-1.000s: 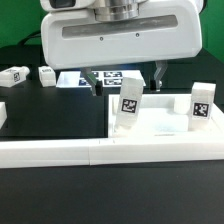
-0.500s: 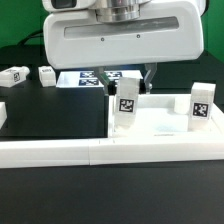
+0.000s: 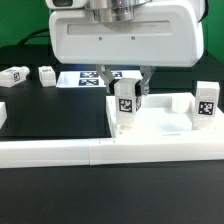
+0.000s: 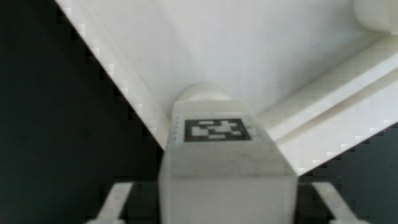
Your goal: Assemble square table
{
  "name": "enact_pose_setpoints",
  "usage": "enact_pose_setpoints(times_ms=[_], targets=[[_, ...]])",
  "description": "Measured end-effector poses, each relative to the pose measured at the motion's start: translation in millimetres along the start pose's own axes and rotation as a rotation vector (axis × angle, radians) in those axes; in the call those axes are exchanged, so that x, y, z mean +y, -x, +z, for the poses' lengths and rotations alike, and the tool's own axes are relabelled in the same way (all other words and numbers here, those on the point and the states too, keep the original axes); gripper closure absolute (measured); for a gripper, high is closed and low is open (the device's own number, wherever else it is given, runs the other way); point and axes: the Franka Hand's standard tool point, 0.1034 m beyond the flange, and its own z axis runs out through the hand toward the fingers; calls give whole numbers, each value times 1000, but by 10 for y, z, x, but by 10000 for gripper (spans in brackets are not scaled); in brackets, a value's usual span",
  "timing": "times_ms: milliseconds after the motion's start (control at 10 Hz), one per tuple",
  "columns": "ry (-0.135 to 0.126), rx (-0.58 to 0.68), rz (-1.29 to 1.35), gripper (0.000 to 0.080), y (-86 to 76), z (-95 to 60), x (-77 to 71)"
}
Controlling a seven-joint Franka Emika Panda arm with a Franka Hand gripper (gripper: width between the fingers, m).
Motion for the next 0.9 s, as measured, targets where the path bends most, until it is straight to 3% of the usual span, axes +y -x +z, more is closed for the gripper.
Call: enact_pose_setpoints(times_ms=[300, 500, 600, 700, 800, 900], targets=[[-19, 27, 522, 506, 26, 10, -11], [-78, 11, 774, 506, 34, 12, 29], [-87, 4, 828, 506, 41, 15, 34], [-85, 4, 811, 506, 50, 18, 24], [-81, 9, 741, 423, 56, 22, 22], [-57, 24, 585, 423, 80, 24, -1]])
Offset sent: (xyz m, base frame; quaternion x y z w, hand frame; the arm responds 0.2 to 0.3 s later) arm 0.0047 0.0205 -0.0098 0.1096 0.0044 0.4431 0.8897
